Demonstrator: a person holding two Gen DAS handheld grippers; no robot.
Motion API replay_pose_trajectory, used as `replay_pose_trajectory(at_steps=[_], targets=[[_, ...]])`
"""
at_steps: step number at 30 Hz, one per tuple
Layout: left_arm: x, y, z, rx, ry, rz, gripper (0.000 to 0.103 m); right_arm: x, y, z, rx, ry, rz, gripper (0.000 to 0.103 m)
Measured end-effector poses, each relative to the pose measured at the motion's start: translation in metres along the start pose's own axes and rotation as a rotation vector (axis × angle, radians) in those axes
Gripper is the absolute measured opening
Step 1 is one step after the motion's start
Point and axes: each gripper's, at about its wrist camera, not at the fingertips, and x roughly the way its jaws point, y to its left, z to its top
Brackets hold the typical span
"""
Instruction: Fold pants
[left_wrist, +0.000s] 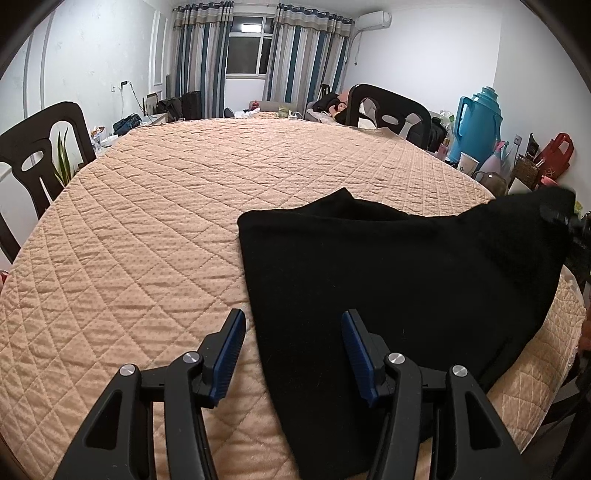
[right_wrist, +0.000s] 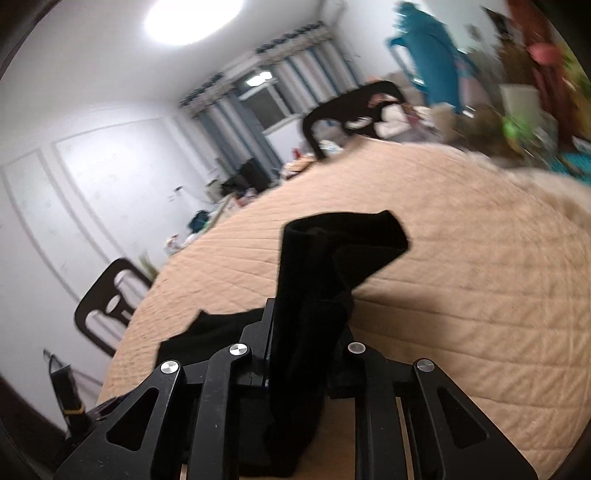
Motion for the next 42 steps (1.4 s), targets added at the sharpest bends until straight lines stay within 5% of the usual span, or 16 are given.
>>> replay_pose_trajectory(at_steps=[7,12,17,23,26,29,33,38,42], targets=[[-0.021,0.018,-0.005,-0.054,-0.044,-0.009,0.057,0.033,0.076,-0.001,-0.177,0.062,0.179,0.018],[-0.034,0.033,-0.012,-0.091,-0.059,-0.012,0.057,0.089,0.125,-0.036,-0.310,0.254,0.303,0.018],[-0.040,0.048,-0.020,-0.136,-0.060,-0.009,0.057,0.136,0.144,-0.085,-0.410,0.417,0.295,0.018],[-0.052,0.061,-0.024,-0.175,-0.089,-0.006,0.057,0.105,0.163,-0.086,-0.502,0.339,0.348,0.018],[-0.055,0.064,-0.025,-0.181,-0.098,-0.005,0.057,0.118,0.172,-0.108,-0.584,0.385,0.317,0.018],[-0.055,0.065,-0.025,-0.182,-0.097,0.001,0.057,0.122,0.166,-0.111,-0.568,0.382,0.333,0.023],[-0.054,0.066,-0.025,-0.184,-0.098,0.000,0.057,0.115,0.174,-0.117,-0.577,0.397,0.367,0.045],[-0.058,0.063,-0.023,-0.176,-0.107,-0.009,0.057,0.095,0.179,-0.110,-0.566,0.330,0.450,0.046],[-0.060,0.057,-0.014,-0.156,-0.126,-0.022,0.057,0.080,0.155,-0.090,-0.486,0.239,0.417,0.046]])
